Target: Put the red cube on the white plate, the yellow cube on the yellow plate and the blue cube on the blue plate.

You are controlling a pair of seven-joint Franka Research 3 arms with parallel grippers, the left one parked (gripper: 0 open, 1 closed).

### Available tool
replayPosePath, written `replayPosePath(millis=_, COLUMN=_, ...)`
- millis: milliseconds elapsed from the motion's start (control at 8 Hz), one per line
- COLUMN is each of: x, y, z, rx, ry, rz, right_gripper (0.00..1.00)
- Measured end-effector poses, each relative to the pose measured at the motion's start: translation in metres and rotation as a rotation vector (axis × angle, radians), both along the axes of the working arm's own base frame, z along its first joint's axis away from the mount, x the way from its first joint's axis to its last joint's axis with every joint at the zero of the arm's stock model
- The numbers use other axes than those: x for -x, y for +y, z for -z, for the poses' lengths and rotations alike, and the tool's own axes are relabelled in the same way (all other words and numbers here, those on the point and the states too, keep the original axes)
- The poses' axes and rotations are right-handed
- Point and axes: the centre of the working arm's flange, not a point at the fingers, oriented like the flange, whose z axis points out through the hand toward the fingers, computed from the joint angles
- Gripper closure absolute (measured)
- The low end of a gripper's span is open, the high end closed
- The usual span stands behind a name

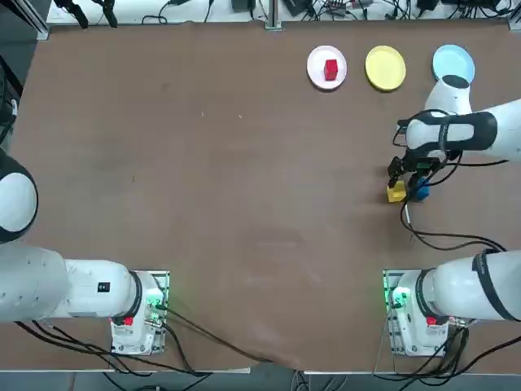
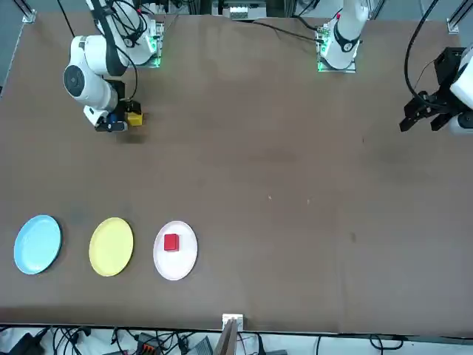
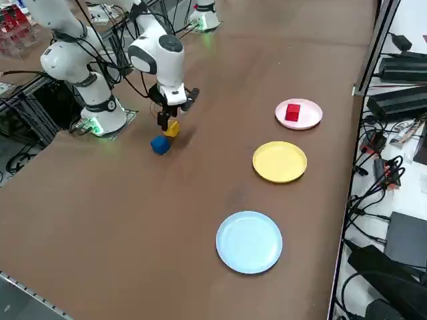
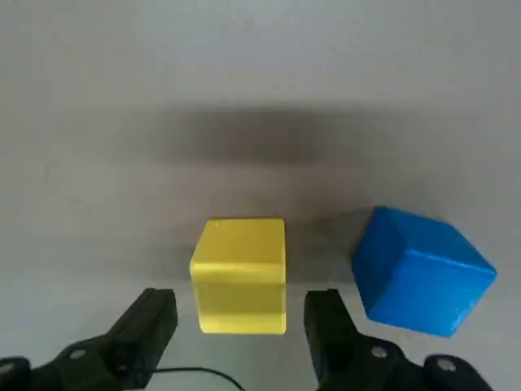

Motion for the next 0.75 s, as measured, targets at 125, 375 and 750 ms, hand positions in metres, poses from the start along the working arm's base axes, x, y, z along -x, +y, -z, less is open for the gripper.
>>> replayPosePath(millis=125, x=0.001, y=0.000, z=0.003, rx=0.001, ry=-0.015, rz=0.001, right_gripper=0.04)
replayPosePath(millis=375, x=0.006, y=-0.001, z=0.022, rx=0.006, ry=-0.047, rz=0.002, right_gripper=0.04)
replayPosePath(millis=750, x=0.012, y=0.000, z=0.044, rx=0.011, ry=-0.039, rz=-0.002, right_gripper=0.19)
